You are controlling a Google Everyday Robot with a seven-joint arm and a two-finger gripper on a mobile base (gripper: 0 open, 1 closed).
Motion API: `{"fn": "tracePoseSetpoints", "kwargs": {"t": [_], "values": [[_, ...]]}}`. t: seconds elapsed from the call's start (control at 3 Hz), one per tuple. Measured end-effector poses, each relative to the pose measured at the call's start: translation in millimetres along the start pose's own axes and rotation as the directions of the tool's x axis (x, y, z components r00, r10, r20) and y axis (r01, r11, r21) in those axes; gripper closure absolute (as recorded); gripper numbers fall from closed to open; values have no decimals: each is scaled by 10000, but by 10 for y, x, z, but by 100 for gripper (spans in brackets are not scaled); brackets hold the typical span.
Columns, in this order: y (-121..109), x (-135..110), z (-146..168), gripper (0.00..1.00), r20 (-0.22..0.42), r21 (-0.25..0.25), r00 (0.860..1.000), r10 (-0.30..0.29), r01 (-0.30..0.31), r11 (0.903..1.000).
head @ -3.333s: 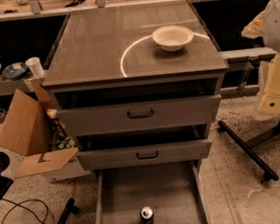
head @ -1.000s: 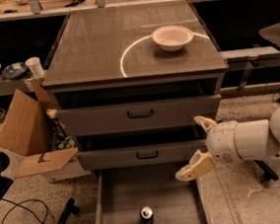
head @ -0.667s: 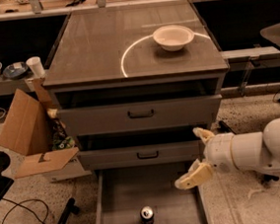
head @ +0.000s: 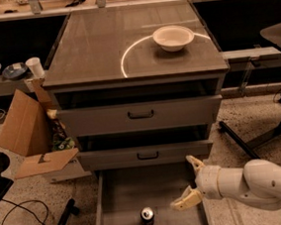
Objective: Pick pepsi can from bottom drawer and place on counter
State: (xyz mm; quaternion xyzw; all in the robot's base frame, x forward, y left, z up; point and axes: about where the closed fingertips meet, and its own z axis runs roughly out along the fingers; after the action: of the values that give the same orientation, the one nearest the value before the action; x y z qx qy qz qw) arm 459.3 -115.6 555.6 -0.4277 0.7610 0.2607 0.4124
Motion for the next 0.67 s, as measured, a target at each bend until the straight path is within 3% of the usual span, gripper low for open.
{"fn": "tracePoseSetpoints", "kwargs": {"t": [0.33,0.67], "values": [[-124,427,498,0,405,-223,9990,-187,197,9996],[-142,859,953,0,956,-559,9953,117,-64,9984]]}}
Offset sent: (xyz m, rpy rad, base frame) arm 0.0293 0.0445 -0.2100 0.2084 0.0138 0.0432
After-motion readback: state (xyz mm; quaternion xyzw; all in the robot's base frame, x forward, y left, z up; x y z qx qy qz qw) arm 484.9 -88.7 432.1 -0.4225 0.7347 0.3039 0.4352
